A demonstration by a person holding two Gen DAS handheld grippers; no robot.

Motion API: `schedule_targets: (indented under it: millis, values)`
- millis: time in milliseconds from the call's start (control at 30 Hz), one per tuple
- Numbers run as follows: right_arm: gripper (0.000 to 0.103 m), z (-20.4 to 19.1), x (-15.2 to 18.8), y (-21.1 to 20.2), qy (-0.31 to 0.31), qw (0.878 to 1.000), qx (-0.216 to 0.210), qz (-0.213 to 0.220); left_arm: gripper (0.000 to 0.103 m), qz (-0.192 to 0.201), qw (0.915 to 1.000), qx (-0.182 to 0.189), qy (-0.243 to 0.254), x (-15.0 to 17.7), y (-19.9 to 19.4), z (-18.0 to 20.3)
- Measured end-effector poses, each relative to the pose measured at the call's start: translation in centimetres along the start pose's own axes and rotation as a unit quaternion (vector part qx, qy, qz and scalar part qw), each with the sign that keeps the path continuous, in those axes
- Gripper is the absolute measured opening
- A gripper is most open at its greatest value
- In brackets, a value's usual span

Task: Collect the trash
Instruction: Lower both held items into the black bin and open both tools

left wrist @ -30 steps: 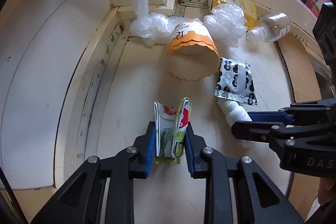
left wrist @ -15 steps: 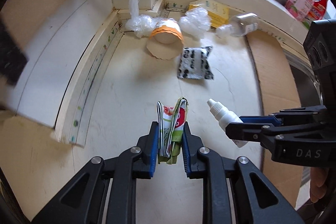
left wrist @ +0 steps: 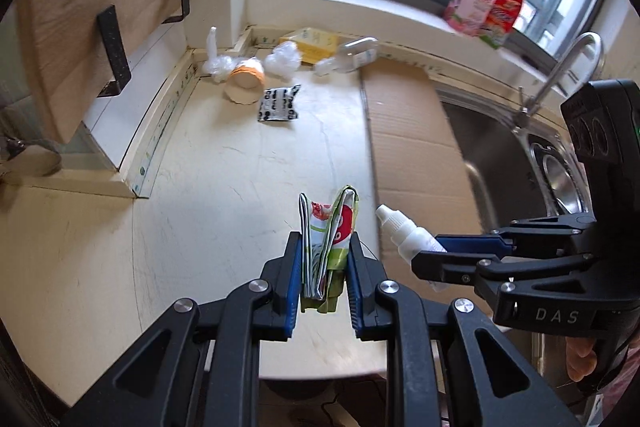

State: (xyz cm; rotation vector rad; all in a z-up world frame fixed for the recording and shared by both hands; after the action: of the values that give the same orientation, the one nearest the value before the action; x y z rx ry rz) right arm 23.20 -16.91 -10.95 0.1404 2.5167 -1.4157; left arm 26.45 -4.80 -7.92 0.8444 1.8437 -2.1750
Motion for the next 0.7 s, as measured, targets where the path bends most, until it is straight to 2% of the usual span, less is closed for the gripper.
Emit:
schedule_targets:
  millis: [367,700]
  values:
    - [0.024,-4.8,10.8,-4.7,-0.009,0.999,0.015,0.033,0.018,0.015,0.9986,0.045,0.024,9.1,-7.7,1.6]
    - [0.024,-6.9,19.4,-3.4,0.001,0.999,0.035,0.011,0.018,-0.003,0.9977,0.058,0.034,16.8,-9.8,2.0]
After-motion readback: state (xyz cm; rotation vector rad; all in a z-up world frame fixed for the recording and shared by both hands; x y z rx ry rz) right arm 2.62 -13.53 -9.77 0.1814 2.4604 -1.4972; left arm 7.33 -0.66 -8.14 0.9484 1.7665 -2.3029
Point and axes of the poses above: each gripper's, at about its wrist camera, not at the fingertips, and y roughly the way its jaws point, z to its right, x to its underside, the point moved 5 cm from there along y, roughly the way its jaws point, and after that the axes turned 6 degrees about -x, right-handed, at the moved point
